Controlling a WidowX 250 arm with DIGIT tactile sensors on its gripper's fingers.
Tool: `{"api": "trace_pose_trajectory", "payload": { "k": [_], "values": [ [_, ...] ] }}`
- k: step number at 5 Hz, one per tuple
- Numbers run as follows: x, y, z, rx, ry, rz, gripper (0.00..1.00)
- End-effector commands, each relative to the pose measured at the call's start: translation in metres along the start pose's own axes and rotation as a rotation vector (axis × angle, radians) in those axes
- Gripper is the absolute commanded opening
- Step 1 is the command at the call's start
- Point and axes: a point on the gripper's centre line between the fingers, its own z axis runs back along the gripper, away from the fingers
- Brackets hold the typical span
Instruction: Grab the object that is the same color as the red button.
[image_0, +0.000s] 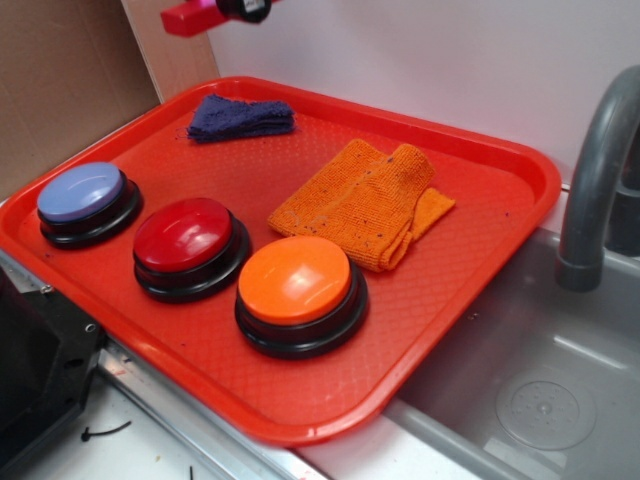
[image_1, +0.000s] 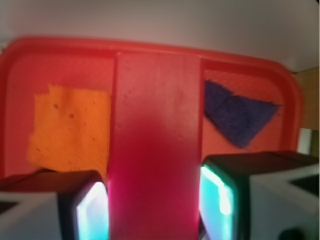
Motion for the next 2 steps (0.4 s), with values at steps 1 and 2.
{"api": "trace_pose_trajectory", "payload": {
  "k": [1, 2],
  "values": [
    [0.0083, -0.0233, 0.0425, 0.026, -0.135, 0.025, 0.0],
    [0.0069, -0.0192, 0.036, 0.039, -0.085, 0.075, 0.0]
  ]
}}
